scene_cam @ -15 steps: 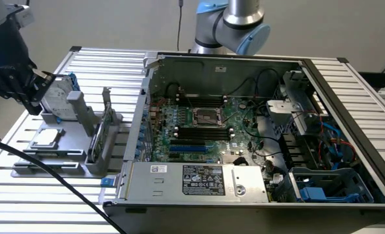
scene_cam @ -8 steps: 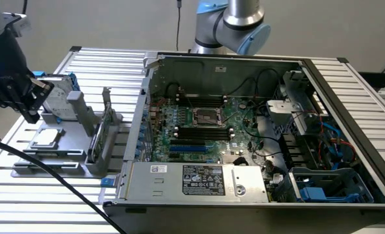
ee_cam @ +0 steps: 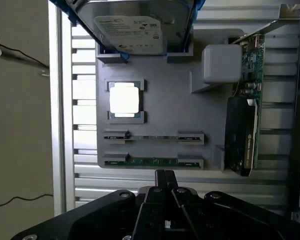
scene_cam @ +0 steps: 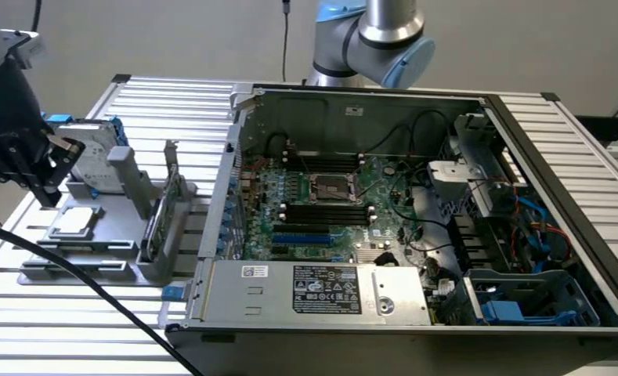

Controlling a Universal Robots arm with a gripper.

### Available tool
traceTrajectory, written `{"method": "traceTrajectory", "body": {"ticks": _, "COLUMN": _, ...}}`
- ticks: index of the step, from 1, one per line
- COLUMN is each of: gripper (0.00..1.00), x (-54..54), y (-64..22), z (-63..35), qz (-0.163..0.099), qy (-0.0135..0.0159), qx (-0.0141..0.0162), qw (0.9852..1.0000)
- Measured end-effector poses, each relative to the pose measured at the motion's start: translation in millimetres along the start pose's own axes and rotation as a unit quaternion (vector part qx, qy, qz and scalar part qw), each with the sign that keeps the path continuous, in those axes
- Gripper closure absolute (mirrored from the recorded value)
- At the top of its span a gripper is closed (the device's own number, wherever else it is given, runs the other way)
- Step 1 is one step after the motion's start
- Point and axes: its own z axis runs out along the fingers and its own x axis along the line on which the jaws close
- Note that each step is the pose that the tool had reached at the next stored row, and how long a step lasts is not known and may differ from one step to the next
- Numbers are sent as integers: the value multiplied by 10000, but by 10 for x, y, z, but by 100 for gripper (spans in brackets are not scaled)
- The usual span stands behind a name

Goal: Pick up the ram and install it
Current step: 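Reach for the ram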

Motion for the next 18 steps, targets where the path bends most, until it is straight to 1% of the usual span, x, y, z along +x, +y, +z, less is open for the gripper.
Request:
{"method": "traceTrajectory", "body": {"ticks": 4, "gripper": 89, "x": 6, "y": -24, "z": 15, "qz": -51, "qy": 7, "qx": 3, "qw": 10000}}
{"method": "traceTrajectory", "body": {"ticks": 6, "gripper": 89, "x": 11, "y": -32, "z": 17, "qz": -67, "qy": 8, "qx": 12, "qw": 10000}}
{"method": "traceTrajectory", "body": {"ticks": 10, "gripper": 89, "x": 47, "y": -41, "z": 21, "qz": -76, "qy": 7, "qx": 71, "qw": 9999}}
{"method": "traceTrajectory", "body": {"ticks": 11, "gripper": 89, "x": 61, "y": -40, "z": 25, "qz": -77, "qy": 5, "qx": 88, "qw": 9999}}
{"method": "traceTrajectory", "body": {"ticks": 12, "gripper": 89, "x": 74, "y": -41, "z": 28, "qz": -80, "qy": -7, "qx": 104, "qw": 9999}}
{"method": "traceTrajectory", "body": {"ticks": 13, "gripper": 89, "x": 90, "y": -41, "z": 33, "qz": -82, "qy": -39, "qx": 122, "qw": 9999}}
{"method": "traceTrajectory", "body": {"ticks": 14, "gripper": 89, "x": 103, "y": -40, "z": 37, "qz": -84, "qy": -77, "qx": 138, "qw": 9998}}
{"method": "traceTrajectory", "body": {"ticks": 16, "gripper": 89, "x": 128, "y": -40, "z": 45, "qz": -89, "qy": -164, "qx": 168, "qw": 9997}}
{"method": "traceTrajectory", "body": {"ticks": 18, "gripper": 89, "x": 164, "y": -40, "z": 60, "qz": -92, "qy": -241, "qx": 177, "qw": 9995}}
